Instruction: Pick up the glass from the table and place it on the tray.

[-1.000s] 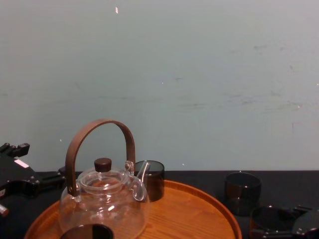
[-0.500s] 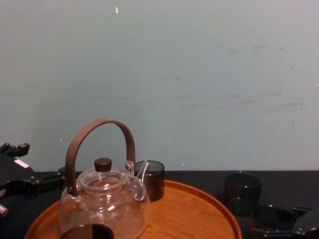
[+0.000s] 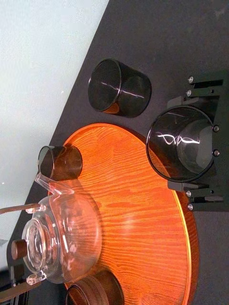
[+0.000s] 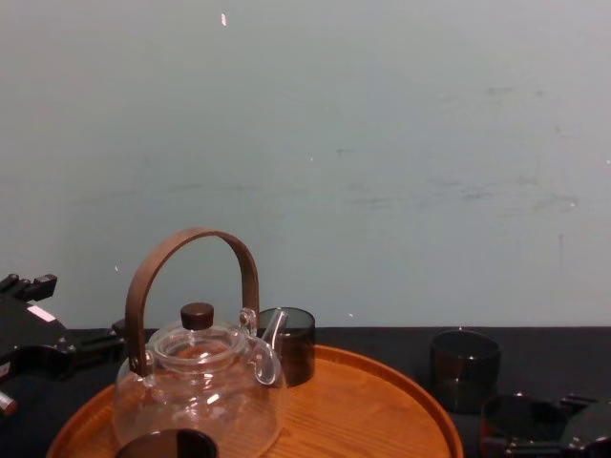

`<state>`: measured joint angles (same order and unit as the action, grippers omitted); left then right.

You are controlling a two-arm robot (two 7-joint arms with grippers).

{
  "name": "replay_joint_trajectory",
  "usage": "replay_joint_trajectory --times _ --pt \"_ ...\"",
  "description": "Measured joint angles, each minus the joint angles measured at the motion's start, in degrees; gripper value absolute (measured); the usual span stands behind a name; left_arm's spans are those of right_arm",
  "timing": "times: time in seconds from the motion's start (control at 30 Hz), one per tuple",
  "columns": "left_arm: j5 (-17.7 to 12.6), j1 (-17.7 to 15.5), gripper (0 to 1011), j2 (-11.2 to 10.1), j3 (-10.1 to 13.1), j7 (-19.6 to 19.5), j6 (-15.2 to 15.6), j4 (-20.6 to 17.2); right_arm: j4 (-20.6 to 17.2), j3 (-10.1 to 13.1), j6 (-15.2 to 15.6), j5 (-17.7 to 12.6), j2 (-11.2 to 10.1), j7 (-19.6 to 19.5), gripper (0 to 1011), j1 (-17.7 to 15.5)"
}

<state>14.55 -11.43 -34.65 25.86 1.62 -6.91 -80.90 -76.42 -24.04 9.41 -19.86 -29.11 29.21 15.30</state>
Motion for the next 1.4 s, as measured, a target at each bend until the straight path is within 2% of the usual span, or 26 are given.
replay_joint_trajectory --times 0.47,0.8,1.1,1.4 --pt "0.0 0.0 1001 0.0 0.0 0.0 0.0 0.0 -3.7 2.7 0.0 -2.4 -0.6 -1.2 905 -0.9" --pt "0.0 0.0 1001 0.0 0.0 0.0 0.0 0.0 -6.3 3.2 0.3 -3.1 -1.7 -1.1 905 -0.4" --pt "0.0 0.0 1001 0.0 0.0 0.0 0.0 0.0 -6.5 1.9 -0.5 -3.5 -1.2 0.4 905 1.6" --pt "0.0 0.0 1001 0.0 0.0 0.0 0.0 0.0 -4.5 -0.3 -1.6 -3.1 1.2 0.6 904 4.5"
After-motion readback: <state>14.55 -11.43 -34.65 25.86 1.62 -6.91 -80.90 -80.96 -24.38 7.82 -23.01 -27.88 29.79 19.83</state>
